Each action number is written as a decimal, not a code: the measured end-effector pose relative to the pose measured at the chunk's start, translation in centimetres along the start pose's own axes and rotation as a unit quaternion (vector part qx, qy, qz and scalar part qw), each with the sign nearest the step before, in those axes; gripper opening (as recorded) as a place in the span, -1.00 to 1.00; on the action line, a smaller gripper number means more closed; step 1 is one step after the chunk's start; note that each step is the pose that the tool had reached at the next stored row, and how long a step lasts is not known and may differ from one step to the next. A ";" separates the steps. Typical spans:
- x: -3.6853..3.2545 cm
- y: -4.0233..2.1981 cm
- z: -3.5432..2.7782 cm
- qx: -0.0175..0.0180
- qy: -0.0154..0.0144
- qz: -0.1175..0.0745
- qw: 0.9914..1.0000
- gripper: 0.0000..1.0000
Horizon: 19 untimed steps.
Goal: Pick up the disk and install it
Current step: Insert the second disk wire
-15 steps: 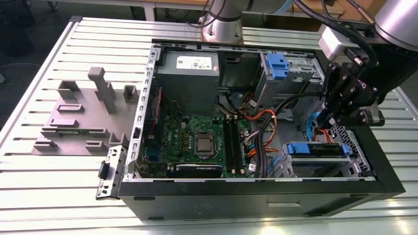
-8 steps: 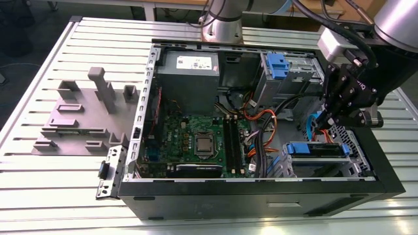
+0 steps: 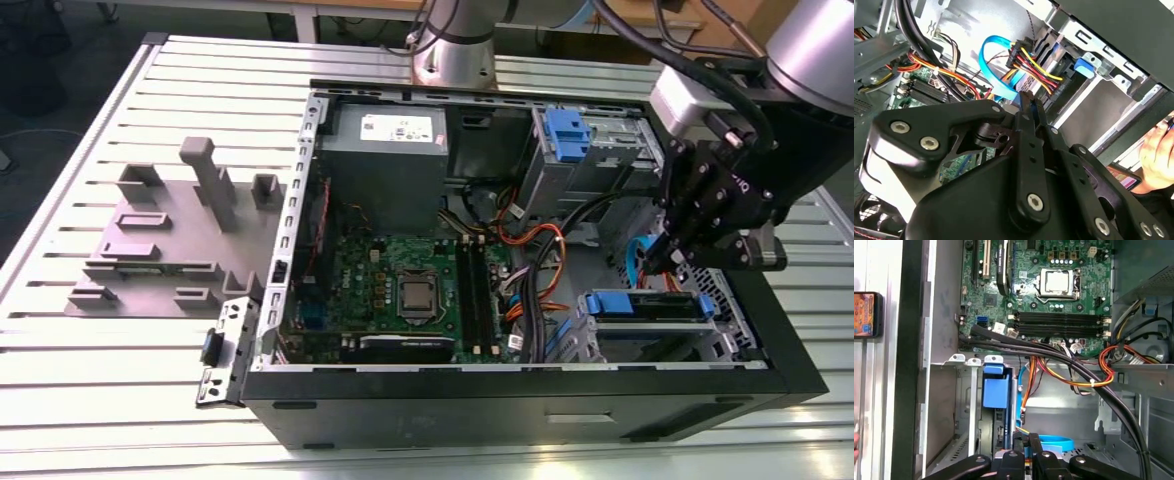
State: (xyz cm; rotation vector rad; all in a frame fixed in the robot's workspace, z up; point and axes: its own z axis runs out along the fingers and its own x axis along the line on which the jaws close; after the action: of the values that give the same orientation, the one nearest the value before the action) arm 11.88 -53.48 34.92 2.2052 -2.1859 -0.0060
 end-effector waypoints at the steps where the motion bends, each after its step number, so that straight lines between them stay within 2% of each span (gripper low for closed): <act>1: 0.10 0.03 0.05 0.001 0.000 -0.001 1.000 -0.68; 5: 0.46 0.14 0.27 0.010 0.000 -0.003 1.000 -0.68; 7: 0.75 0.28 0.38 0.012 0.000 -0.004 1.000 -0.68; 11: 1.06 0.59 0.47 0.013 0.000 -0.004 1.000 -0.68; 19: 1.89 0.63 0.75 0.013 0.000 -0.004 1.000 -0.68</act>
State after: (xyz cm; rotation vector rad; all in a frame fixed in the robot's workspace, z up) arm 11.25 -55.39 34.23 2.2275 -2.1882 0.0222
